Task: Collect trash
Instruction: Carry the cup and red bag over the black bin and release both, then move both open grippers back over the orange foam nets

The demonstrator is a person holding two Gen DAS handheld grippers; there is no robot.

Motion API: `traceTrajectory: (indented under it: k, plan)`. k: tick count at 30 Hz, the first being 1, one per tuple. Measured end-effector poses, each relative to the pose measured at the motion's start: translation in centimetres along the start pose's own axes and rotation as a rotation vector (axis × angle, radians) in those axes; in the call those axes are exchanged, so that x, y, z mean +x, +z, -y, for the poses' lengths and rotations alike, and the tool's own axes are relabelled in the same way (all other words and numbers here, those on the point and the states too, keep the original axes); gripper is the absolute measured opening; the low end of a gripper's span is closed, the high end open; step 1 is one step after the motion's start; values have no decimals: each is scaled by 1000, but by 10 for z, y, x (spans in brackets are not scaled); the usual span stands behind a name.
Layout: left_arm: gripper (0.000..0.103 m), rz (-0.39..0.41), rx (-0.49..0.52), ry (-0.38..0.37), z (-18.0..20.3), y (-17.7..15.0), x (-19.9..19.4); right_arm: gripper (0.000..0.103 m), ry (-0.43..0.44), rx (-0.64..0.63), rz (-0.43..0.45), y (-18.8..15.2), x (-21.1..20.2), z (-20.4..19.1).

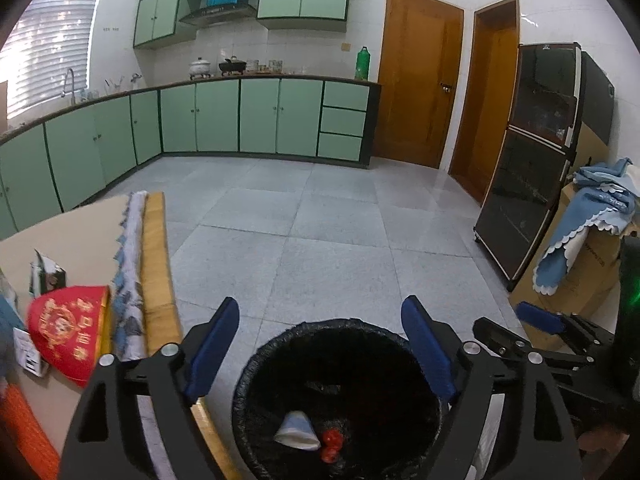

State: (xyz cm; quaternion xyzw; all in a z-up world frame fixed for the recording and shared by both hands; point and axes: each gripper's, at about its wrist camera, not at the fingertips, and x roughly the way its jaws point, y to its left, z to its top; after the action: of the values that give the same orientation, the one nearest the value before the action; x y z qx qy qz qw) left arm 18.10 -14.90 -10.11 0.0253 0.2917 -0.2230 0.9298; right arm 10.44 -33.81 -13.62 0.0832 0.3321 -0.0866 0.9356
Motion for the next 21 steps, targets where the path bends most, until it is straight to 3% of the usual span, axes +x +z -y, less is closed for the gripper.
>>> traceTrajectory:
  k: [7,17,21]
  plan:
    - [90,58,-25,125,-31,6,-48,96,39,-4,66,9,-21,-25]
    - [90,126,-86,377,-99,-18,-143,96,241,-96,158,9,-60,-114]
    - [90,137,-133,440,-125,-30,-173,96,317,-143,171,7,-74,-154]
